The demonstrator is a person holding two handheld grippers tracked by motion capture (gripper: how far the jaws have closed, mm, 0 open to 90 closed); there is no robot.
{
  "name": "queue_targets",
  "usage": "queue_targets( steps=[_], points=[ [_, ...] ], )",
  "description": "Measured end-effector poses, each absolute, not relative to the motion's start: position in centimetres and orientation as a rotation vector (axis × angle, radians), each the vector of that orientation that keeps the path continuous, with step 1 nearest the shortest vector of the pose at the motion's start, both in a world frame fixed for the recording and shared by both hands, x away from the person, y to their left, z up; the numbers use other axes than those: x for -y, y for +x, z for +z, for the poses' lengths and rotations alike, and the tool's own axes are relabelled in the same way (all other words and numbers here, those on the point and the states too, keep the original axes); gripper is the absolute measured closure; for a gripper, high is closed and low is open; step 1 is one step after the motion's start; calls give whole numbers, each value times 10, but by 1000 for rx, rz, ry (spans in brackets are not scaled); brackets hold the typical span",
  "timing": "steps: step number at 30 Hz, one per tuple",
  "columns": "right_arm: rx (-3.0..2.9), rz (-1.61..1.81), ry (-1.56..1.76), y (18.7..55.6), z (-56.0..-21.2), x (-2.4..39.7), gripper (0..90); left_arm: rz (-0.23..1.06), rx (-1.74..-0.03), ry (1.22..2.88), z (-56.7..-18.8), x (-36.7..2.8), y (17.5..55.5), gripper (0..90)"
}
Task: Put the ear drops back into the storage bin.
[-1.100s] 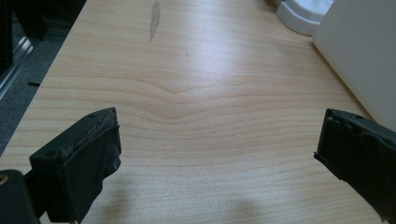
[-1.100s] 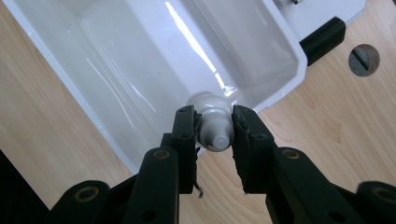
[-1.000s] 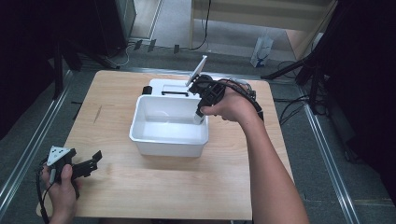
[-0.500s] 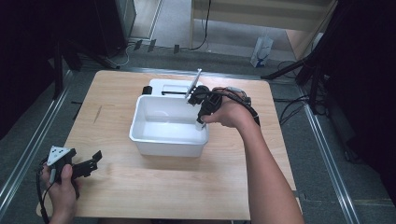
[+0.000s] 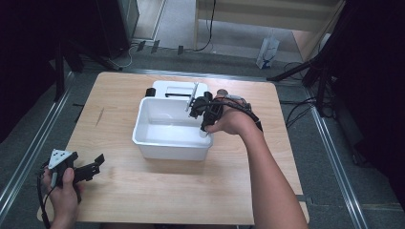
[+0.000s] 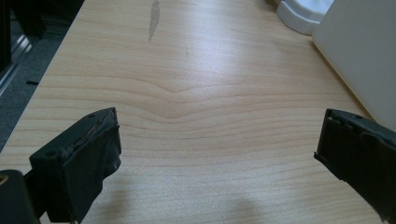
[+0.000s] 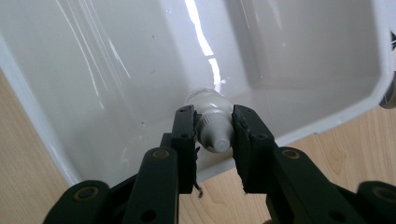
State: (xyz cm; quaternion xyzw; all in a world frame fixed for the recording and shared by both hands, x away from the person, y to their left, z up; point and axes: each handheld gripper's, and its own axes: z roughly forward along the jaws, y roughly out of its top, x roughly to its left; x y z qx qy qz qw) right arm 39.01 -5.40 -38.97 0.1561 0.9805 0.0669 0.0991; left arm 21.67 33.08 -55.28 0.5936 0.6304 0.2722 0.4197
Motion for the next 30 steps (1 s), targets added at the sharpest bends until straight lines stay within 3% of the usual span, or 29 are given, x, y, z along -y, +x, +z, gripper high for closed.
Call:
queue_targets(
  steps=[21, 30],
  points=[
    [-2953, 95, 387, 391, -438, 45, 718, 679, -1582, 1493, -553, -331, 217, 6],
    [-2961, 105, 418, 392, -439, 46, 714, 679, -1581, 1494, -553, -331, 217, 6]
  ],
)
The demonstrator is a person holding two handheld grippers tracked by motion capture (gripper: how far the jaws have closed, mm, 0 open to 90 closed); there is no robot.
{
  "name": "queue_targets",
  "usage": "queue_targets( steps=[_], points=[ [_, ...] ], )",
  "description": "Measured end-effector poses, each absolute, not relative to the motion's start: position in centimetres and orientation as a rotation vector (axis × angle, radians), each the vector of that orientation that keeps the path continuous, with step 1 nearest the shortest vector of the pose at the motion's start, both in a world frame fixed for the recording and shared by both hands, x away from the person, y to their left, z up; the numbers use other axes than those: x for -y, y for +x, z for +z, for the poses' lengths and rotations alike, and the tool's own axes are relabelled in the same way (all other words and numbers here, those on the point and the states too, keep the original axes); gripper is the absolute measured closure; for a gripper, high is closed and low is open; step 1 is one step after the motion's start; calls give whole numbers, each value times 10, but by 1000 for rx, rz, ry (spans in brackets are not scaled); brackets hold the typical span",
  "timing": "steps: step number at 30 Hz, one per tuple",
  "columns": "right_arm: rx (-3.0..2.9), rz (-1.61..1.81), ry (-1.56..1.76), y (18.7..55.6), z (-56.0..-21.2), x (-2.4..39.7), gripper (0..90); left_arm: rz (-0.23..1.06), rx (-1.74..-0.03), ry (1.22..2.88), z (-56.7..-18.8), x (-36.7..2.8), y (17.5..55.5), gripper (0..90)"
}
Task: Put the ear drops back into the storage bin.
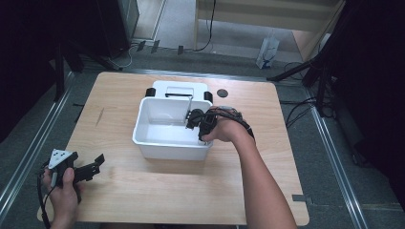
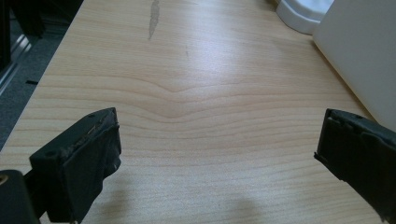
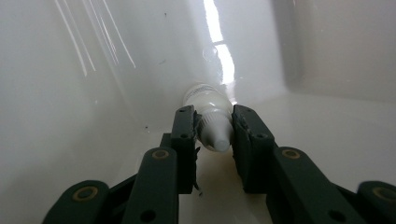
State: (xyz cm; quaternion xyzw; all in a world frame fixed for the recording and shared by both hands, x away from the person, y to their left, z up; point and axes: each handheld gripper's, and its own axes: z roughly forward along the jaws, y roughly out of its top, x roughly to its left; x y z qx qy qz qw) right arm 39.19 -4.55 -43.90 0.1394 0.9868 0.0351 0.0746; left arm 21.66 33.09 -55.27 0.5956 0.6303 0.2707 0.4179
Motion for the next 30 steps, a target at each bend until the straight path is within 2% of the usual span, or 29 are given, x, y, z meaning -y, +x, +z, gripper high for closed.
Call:
queue_targets(
  steps=[15, 16, 18, 20, 24, 30],
  points=[
    [-2985, 201, 499, 390, -428, 51, 624, 680, -1585, 1490, -553, -331, 216, 6],
    [-2972, 202, 506, 389, -423, 52, 572, 680, -1585, 1491, -553, -331, 216, 5],
    [-2964, 207, 512, 388, -421, 52, 550, 677, -1586, 1490, -553, -331, 216, 5],
    [-2958, 227, 530, 386, -413, 52, 445, 678, -1586, 1490, -553, -331, 216, 6],
    [-2935, 268, 577, 381, -400, 53, 394, 677, -1584, 1486, -553, -331, 216, 5],
    [-2871, 289, 633, 374, -388, 58, 160, 676, -1585, 1486, -553, -331, 216, 5]
  ],
)
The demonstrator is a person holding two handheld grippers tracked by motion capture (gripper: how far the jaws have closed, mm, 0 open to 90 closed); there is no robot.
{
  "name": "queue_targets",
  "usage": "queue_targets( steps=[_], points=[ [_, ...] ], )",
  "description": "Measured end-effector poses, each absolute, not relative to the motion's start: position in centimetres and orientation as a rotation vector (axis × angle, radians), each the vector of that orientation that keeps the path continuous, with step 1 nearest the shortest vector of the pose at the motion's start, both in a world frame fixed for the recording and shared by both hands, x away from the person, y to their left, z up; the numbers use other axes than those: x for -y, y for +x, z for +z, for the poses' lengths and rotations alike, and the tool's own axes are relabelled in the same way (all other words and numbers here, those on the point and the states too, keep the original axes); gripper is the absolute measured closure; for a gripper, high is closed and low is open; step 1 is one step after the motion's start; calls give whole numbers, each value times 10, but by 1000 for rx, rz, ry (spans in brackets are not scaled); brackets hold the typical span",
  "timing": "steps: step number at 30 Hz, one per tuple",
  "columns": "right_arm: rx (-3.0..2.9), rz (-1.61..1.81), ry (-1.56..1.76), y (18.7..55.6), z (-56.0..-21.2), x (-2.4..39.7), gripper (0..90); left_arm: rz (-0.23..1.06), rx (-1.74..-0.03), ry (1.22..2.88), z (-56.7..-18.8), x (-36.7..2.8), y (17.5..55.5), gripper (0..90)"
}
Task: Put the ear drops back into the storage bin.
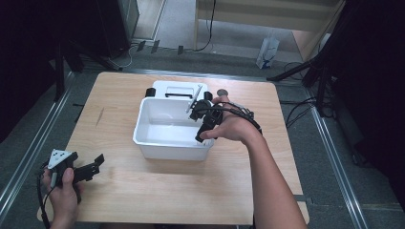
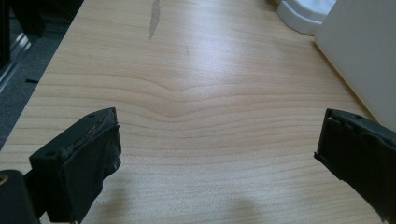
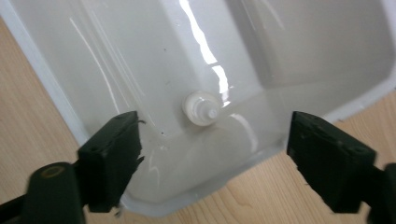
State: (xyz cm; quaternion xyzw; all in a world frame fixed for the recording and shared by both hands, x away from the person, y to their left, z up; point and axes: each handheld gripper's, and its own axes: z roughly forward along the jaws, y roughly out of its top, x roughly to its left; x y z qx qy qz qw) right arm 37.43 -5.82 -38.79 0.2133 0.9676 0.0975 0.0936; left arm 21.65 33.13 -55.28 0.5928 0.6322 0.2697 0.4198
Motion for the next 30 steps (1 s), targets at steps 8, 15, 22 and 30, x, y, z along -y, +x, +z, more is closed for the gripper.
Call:
queue_targets(
  steps=[8, 15, 22, 30],
  points=[
    [-2825, 293, 737, 370, -381, 78, 28, 680, -1586, 1487, -553, -331, 217, 5],
    [-2809, 326, 819, 366, -381, 101, 8, 679, -1586, 1490, -553, -331, 216, 6],
    [-2793, 331, 876, 361, -387, 123, 8, 680, -1586, 1491, -553, -331, 216, 5],
    [-2789, 322, 913, 352, -401, 145, 8, 677, -1585, 1494, -553, -331, 216, 5]
  ],
)
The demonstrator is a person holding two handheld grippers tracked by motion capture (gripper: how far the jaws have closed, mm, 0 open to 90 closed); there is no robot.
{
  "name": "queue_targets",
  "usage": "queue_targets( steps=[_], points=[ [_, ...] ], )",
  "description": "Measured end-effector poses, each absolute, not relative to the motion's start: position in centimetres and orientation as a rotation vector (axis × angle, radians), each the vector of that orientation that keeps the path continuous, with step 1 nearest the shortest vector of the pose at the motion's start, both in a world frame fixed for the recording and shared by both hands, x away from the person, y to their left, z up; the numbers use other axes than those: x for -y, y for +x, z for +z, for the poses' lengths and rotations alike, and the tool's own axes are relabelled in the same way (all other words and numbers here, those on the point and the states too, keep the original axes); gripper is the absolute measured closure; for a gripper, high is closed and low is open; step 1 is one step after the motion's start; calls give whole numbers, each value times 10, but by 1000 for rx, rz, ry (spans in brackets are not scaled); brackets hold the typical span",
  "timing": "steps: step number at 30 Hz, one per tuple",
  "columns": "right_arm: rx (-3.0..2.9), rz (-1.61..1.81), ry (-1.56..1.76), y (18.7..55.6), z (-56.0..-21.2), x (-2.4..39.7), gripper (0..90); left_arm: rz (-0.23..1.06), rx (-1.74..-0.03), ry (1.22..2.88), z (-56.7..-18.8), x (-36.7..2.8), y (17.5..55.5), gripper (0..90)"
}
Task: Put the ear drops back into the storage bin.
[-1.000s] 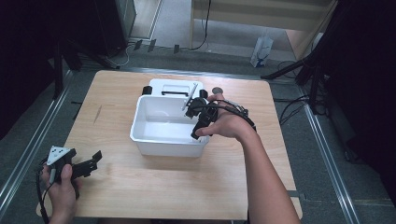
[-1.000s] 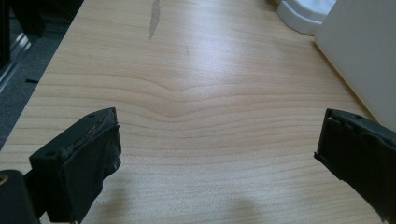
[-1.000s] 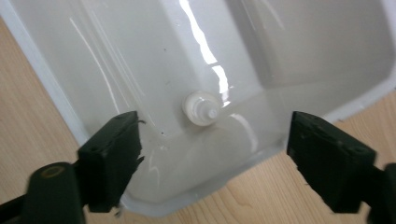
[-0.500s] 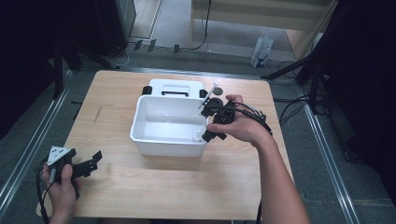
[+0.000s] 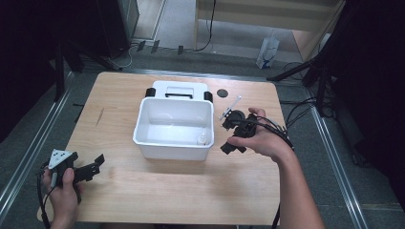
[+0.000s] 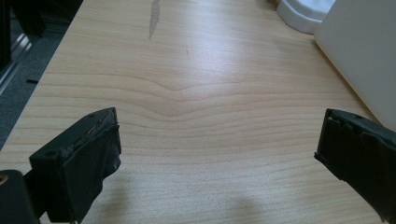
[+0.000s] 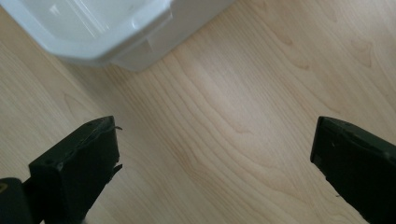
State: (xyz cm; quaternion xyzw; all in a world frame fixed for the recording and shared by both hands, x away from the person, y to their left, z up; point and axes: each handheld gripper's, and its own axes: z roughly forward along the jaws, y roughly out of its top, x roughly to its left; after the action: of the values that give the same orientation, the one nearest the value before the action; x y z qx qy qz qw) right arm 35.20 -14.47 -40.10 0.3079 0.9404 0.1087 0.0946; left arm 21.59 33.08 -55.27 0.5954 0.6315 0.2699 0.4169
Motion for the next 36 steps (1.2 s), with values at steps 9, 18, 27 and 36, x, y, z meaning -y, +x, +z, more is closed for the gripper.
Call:
queue_targets(
  steps=[9, 18, 27, 36],
  points=[
    [-2777, 322, 983, 345, -416, 172, 8, 679, -1584, 1494, -553, -331, 216, 5],
    [-2752, 335, 1075, 337, -436, 203, 9, 680, -1586, 1496, -553, -331, 216, 6],
    [-2708, 352, 1190, 329, -464, 235, 10, 685, -1584, 1501, -553, -330, 216, 5],
    [-2583, 450, 1288, 310, -485, 270, 9, 687, -1583, 1501, -553, -330, 216, 5]
  ],
)
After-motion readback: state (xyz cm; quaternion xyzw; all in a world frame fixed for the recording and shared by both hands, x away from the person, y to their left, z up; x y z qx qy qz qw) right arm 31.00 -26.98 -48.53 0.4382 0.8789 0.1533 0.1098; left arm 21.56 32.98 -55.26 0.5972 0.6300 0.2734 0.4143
